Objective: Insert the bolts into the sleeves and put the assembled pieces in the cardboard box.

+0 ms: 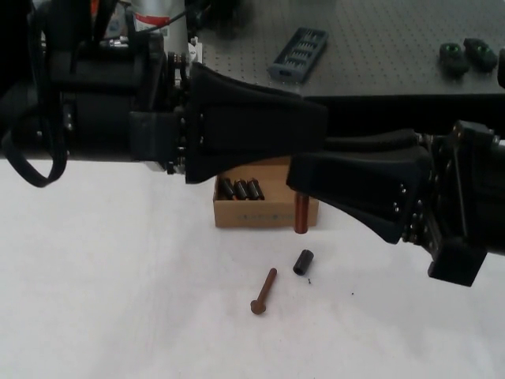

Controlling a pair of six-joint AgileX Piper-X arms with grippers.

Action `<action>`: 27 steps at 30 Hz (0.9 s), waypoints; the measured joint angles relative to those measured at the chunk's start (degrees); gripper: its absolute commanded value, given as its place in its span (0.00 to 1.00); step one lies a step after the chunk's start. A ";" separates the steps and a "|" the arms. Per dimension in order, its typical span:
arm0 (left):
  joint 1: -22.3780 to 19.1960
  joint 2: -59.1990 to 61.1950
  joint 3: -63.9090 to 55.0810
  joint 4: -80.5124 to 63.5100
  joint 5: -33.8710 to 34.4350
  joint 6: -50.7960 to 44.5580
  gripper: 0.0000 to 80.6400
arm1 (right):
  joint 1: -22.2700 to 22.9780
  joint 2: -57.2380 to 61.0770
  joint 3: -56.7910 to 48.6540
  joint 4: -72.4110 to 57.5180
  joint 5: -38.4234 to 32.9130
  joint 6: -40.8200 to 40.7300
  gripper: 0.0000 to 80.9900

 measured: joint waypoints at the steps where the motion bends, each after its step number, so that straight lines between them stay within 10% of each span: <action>1: 0.00 0.00 0.00 0.00 -0.47 -0.09 0.62 | 0.00 0.00 0.00 0.00 0.00 0.00 0.03; 17: 8.12 -1.77 0.00 3.76 -12.32 -0.11 0.52 | -6.10 1.92 -11.57 25.93 10.15 -3.29 0.03; 27: 15.83 -4.02 0.00 19.77 -12.44 -0.11 0.13 | -9.36 21.38 -31.06 43.61 11.21 -3.90 0.03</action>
